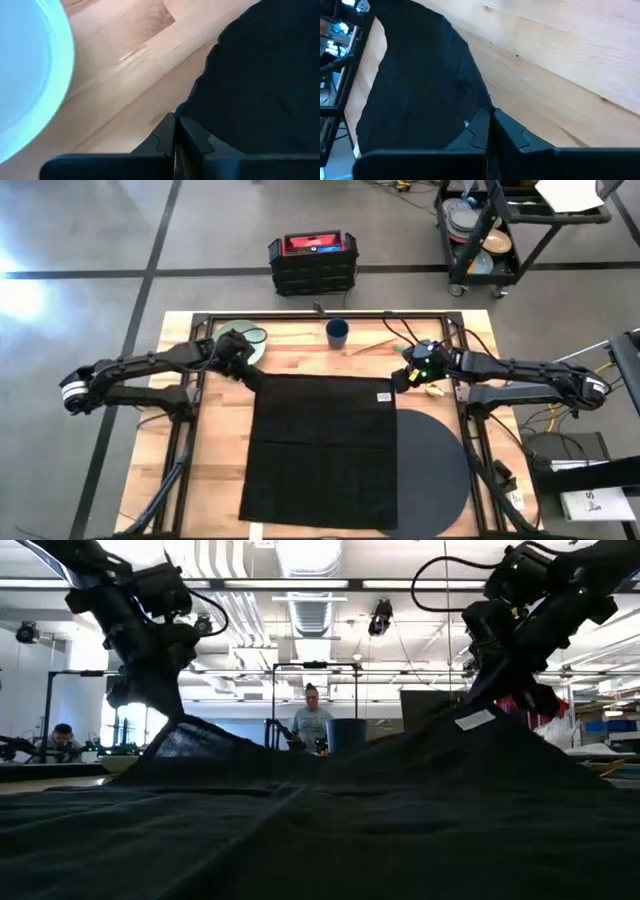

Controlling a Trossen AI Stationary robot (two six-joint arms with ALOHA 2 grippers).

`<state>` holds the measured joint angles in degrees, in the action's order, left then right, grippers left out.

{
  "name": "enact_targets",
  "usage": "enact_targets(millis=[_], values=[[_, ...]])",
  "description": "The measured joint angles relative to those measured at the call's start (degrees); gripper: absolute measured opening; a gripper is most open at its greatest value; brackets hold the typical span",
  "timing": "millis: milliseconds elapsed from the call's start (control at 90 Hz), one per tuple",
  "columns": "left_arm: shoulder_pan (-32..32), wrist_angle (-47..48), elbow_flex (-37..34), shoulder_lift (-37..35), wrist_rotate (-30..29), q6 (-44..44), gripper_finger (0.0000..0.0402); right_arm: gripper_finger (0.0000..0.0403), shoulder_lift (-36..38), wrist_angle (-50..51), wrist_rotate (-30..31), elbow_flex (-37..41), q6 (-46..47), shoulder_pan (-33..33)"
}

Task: Set table place
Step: Fold the black table napkin

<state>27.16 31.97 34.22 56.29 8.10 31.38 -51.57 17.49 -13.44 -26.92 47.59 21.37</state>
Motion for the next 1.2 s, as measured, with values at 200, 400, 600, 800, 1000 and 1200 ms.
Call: enact_targets(millis=[200,400,600,800,1000,1200], values=[[-0.2,0.2,0.0,-2.1,2.5,2.4,0.0000,0.0000,2.2,0.8,-0.6,0.0,1.2,-1.8],[-1.8,2.9,1.5,-3.7,3.9,4.8,0.0000,0.0000,4.8,1.2,-0.5,0.0,2.8,-4.8],[-5.6,4.8,4.6,-3.9,3.9,5.4,0.0000,0.0000,7.4,1.1,0.1,0.0,5.1,-7.6],[-10.8,8.2,7.2,-4.0,1.7,7.6,0.0000,0.0000,8.0,3.6,3.2,-4.5,4.1,-11.2],[-16.5,10.7,9.0,-4.5,-1.2,10.6,0.0000,0.0000,7.5,10.1,3.6,-10.3,2.1,-13.1],[-22.6,11.8,9.3,-5.0,-3.0,14.8,0.0000,0.0000,7.6,17.0,4.6,-11.9,2.7,-17.5]])
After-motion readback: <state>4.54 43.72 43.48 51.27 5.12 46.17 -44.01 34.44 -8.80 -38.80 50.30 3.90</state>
